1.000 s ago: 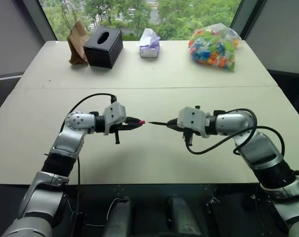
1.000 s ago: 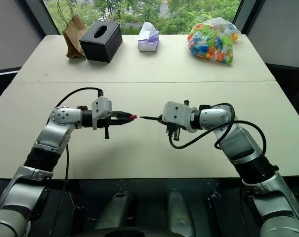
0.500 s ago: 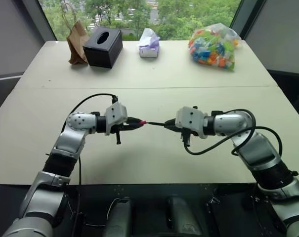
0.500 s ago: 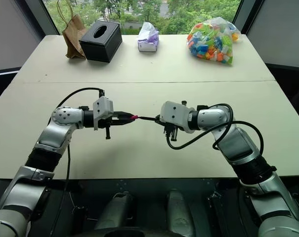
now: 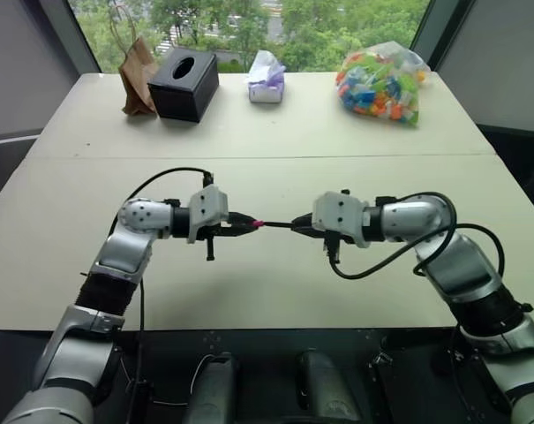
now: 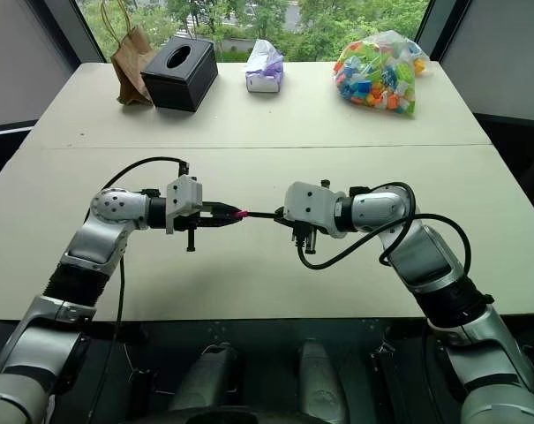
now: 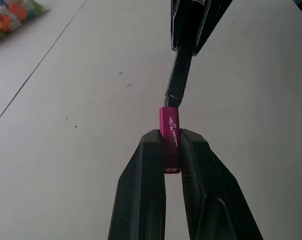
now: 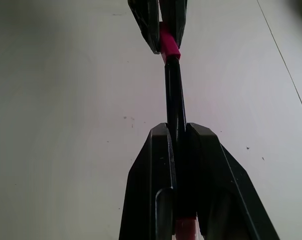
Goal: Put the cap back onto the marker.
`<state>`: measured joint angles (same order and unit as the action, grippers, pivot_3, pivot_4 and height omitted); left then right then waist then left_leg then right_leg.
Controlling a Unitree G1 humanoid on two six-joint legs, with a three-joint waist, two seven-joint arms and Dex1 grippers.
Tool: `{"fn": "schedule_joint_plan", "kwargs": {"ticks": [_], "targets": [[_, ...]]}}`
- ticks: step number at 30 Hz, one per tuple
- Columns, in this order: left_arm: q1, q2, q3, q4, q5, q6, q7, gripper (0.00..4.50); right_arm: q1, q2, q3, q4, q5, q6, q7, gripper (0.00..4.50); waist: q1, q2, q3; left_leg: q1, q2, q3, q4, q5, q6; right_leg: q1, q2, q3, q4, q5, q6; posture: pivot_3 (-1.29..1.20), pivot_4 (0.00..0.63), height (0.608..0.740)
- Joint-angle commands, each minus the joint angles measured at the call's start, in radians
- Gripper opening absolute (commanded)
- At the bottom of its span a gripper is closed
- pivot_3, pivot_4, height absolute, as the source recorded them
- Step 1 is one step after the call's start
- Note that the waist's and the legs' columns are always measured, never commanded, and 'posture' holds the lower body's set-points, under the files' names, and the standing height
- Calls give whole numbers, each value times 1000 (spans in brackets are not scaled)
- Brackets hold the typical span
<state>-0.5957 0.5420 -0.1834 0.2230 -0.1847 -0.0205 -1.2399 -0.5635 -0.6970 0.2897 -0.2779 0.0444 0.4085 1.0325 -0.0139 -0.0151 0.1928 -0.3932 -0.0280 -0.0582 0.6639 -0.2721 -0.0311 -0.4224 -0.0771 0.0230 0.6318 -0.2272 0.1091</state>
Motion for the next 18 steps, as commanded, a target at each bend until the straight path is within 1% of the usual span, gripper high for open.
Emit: {"fn": "schedule_joint_plan", "kwargs": {"ticks": [1, 6, 18], "targets": [[-29, -3, -15, -23, -3, -39, -33, 0, -29, -1, -2, -43, 21, -25, 31, 52, 0, 0, 0, 0, 0, 0, 0, 0, 0, 0, 0, 0, 0, 0, 0, 0, 150, 740], [-38, -1, -16, -22, 0, -58, -58, 0, -32, 1, 0, -47, 30, -24, 68, 52, 0, 0, 0, 0, 0, 0, 0, 0, 0, 0, 0, 0, 0, 0, 0, 0, 150, 740], [-45, -4, -41, -19, 34, -134, -72, 0, -52, -22, 3, -61, 101, 62, 172, 52, 0, 0, 0, 0, 0, 0, 0, 0, 0, 0, 0, 0, 0, 0, 0, 0, 150, 740]]}}
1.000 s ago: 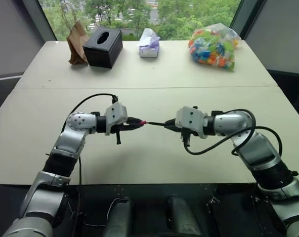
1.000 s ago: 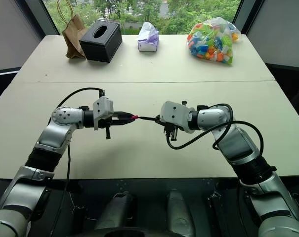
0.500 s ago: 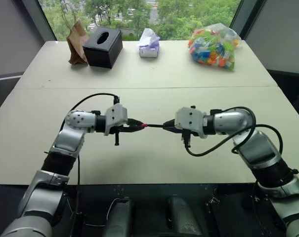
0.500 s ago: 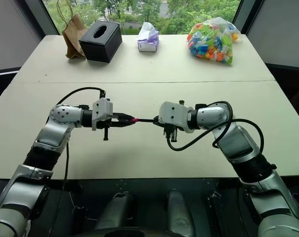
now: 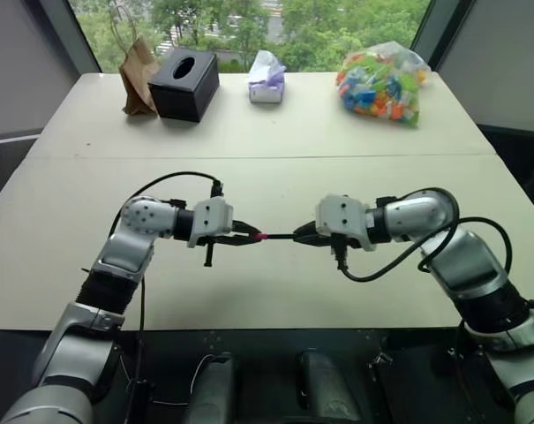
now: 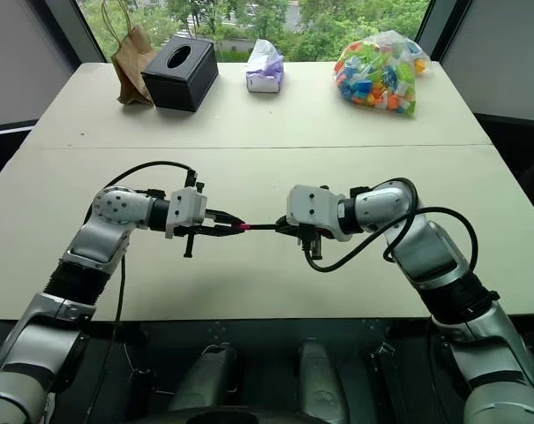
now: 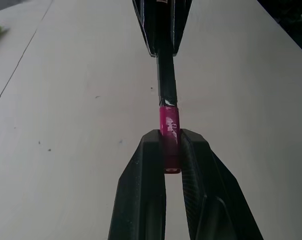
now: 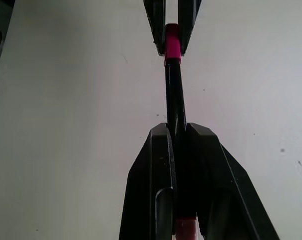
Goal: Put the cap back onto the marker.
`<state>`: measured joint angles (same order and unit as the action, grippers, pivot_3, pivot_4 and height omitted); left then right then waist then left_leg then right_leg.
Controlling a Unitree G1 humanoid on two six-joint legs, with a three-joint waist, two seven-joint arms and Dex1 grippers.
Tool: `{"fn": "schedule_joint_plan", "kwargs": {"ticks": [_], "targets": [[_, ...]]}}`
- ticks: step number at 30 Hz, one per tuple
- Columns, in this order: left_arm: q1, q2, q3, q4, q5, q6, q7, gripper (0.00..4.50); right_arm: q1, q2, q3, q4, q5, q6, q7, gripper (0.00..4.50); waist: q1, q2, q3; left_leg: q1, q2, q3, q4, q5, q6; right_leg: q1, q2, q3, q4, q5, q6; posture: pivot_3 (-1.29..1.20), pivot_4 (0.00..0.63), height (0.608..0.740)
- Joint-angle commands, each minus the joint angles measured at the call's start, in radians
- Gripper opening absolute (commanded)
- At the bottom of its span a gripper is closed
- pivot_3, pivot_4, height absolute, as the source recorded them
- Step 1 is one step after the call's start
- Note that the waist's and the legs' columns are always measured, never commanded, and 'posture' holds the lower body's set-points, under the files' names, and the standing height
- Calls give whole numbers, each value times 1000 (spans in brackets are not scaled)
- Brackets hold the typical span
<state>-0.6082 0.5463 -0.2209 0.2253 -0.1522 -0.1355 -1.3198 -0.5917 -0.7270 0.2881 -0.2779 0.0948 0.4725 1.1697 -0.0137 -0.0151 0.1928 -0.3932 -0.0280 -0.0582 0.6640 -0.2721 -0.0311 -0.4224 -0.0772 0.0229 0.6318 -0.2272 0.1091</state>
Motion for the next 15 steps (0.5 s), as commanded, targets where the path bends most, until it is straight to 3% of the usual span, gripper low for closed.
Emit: {"fn": "schedule_joint_plan", "kwargs": {"ticks": [1, 15], "targets": [[-33, -9, -5, -21, 2, -21, 8, 0, -26, 9, 6, -62, 54, 3, 38, 52, 0, 0, 0, 0, 0, 0, 0, 0, 0, 0, 0, 0, 0, 0, 0, 0, 150, 740], [-15, -30, 6, -75, -3, 16, 48, 0, -57, 87, 22, -36, 30, 17, -20, 52, -1, 0, 0, 0, 0, 0, 0, 0, 0, 0, 0, 0, 0, 0, 0, 0, 150, 740]]}}
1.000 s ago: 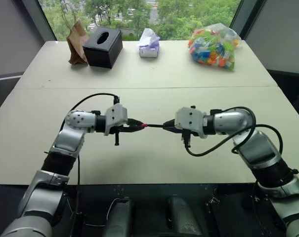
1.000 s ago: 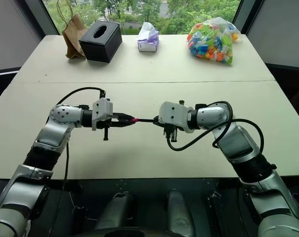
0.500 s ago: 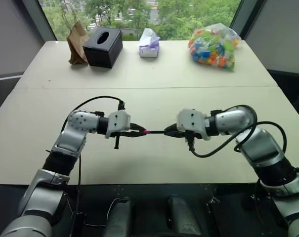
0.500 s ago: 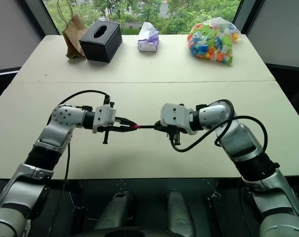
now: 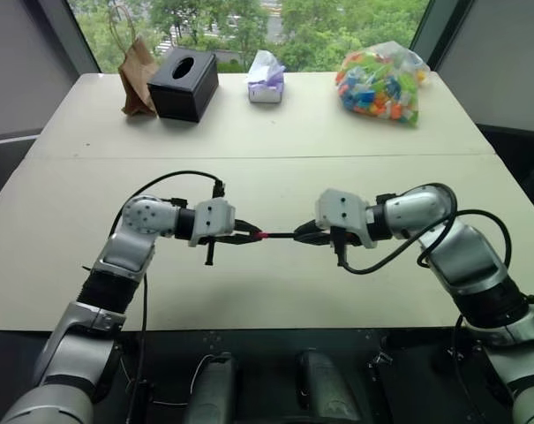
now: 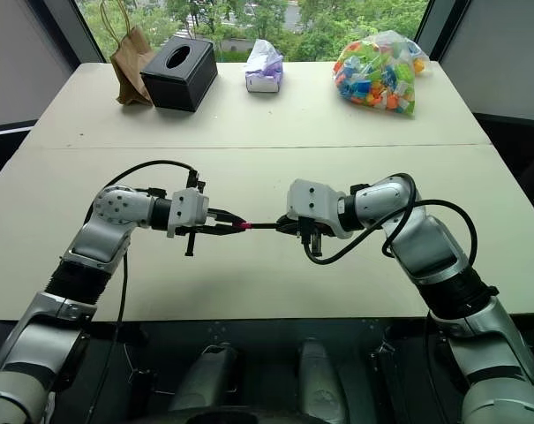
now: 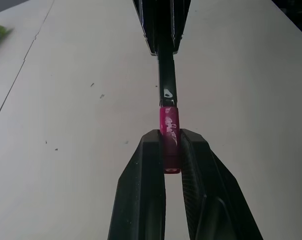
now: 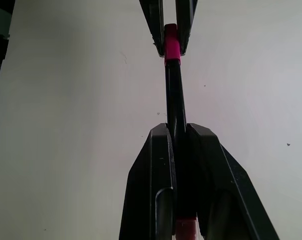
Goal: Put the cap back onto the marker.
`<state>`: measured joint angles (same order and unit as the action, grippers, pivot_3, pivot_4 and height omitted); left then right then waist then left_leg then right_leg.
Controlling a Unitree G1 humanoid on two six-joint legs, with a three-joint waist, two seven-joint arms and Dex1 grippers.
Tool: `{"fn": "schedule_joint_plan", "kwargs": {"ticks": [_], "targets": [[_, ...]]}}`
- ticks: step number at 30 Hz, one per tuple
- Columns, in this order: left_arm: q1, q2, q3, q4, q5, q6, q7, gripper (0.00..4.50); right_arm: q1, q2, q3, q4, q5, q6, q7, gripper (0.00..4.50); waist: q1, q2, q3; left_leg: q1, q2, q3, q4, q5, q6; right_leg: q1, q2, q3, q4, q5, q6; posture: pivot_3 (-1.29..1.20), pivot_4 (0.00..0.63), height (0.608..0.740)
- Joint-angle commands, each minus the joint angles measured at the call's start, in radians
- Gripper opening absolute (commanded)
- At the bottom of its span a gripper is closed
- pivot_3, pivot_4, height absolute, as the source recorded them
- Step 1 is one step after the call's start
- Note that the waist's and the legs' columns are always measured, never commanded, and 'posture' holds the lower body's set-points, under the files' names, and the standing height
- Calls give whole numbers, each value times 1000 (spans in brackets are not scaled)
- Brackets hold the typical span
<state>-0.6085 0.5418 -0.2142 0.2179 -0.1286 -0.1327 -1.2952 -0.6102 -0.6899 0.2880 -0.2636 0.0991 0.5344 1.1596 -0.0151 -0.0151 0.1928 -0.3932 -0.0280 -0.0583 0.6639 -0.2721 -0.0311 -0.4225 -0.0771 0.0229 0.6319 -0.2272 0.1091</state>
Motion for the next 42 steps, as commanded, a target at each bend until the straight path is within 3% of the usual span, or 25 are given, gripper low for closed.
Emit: {"fn": "schedule_joint_plan", "kwargs": {"ticks": [1, 19, 31, 42], "targets": [[-14, -27, 0, -70, -29, 18, 23, 0, -38, 52, 24, -48, 21, -51, -11, 52, 1, 0, 0, 0, 0, 0, 0, 0, 0, 0, 0, 0, 0, 0, 0, 0, 150, 740], [-18, -54, 45, -136, -76, 137, 46, 0, -30, 113, 77, 33, -85, -224, -25, 52, 1, 0, 0, 0, 0, 0, 0, 0, 0, 0, 0, 0, 0, 0, 0, 0, 150, 740], [-32, -40, 13, -91, 8, -46, 19, 0, -45, 124, 88, 42, -86, -202, 47, 52, 1, 0, 0, 0, 0, 0, 0, 0, 0, 0, 0, 0, 0, 0, 0, 0, 150, 740], [-40, -82, 38, -108, -33, -17, 37, 0, -70, 166, 79, 67, -85, -206, 32, 52, 1, 0, 0, 0, 0, 0, 0, 0, 0, 0, 0, 0, 0, 0, 0, 0, 150, 740]]}}
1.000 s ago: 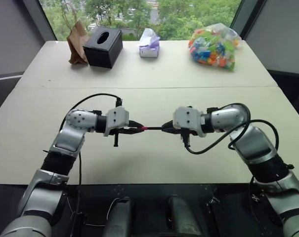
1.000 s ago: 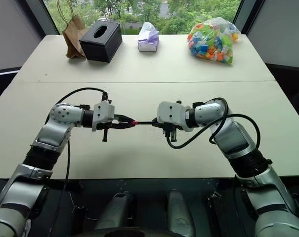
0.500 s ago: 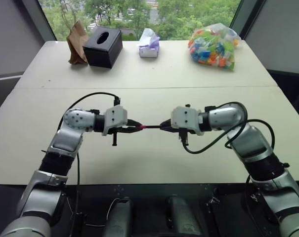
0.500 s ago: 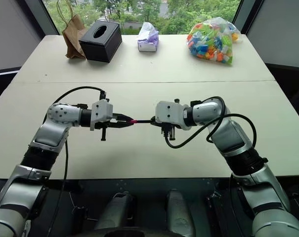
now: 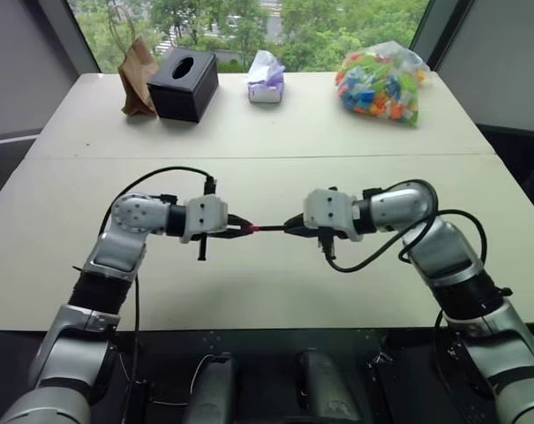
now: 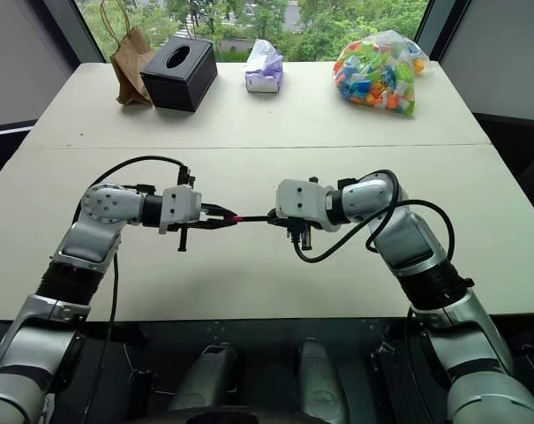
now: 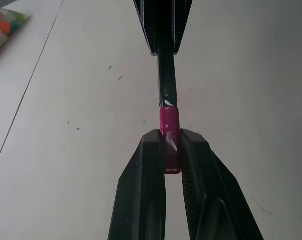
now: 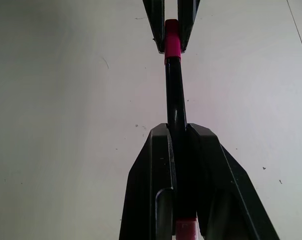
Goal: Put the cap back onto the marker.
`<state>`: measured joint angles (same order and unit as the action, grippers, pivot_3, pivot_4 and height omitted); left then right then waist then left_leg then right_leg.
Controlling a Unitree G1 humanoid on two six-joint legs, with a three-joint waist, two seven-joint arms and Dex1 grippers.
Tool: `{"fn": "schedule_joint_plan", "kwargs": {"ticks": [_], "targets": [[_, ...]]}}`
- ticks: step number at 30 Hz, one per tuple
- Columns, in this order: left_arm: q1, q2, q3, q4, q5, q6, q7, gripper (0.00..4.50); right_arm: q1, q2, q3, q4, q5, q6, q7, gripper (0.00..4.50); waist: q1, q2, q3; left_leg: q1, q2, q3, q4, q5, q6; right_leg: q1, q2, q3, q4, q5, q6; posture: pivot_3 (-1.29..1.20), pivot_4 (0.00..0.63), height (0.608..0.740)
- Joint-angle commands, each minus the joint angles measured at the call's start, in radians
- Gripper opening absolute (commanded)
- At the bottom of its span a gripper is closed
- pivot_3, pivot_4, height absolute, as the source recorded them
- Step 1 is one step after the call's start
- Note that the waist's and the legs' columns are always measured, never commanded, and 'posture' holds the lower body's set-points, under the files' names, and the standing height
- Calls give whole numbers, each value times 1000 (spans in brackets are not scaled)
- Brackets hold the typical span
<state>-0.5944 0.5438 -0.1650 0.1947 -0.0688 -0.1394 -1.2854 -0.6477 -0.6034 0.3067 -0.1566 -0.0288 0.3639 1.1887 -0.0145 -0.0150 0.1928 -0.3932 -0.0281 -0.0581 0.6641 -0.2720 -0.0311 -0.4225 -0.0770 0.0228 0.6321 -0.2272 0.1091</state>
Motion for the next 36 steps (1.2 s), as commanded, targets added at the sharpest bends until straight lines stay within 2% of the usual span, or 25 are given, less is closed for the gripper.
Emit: {"fn": "schedule_joint_plan", "kwargs": {"ticks": [1, 13, 23, 25, 26, 32, 36], "targets": [[-58, -94, -4, -86, -102, 2, 35, 0, -36, 85, 60, -37, 42, -37, -1, 52, 0, 0, 0, 0, 0, 0, 0, 0, 0, 0, 0, 0, 0, 0, 0, 0, 150, 740], [-75, -120, 17, -71, -97, 16, 9, 0, -51, 88, 58, -36, 41, -42, 25, 52, 0, 0, 0, 0, 0, 0, 0, 0, 0, 0, 0, 0, 0, 0, 0, 0, 150, 740], [-4, -55, 61, -70, -82, 109, 38, 0, -10, 10, -18, 45, 4, -94, -10, 52, 0, 0, 0, 0, 0, 0, 0, 0, 0, 0, 0, 0, 0, 0, 0, 0, 150, 740], [9, -44, 66, -84, -87, 126, 45, 985, -7, -9, -34, 66, 4, -106, -15, 0, 0, 0, 0, 0, 0, 0, 0, 0, 0, 0, 0, 0, 0, 0, 0, 0, 150, 740], [18, -36, 68, -95, -88, 131, 51, 1266, -7, -20, -42, 77, 3, -112, -18, 0, 0, 0, 0, 0, 0, 0, 0, 0, 0, 0, 0, 0, 0, 0, 0, 0, 150, 740], [83, 25, 90, -175, -119, 182, 92, 4433, 5, -93, -98, 134, 10, -133, -45, 0, -1, 0, 0, 0, 0, 0, 0, 0, 0, 0, 0, 0, 0, 0, 0, 0, 150, 740], [106, 39, 101, -208, -141, 220, 129, 4478, 36, -140, -149, 117, 21, -108, -75, 0, 0, 0, 0, 0, 1, 0, 0, 0, 0, 0, 0, 0, 0, 0, 0, 0, 150, 740]]}}
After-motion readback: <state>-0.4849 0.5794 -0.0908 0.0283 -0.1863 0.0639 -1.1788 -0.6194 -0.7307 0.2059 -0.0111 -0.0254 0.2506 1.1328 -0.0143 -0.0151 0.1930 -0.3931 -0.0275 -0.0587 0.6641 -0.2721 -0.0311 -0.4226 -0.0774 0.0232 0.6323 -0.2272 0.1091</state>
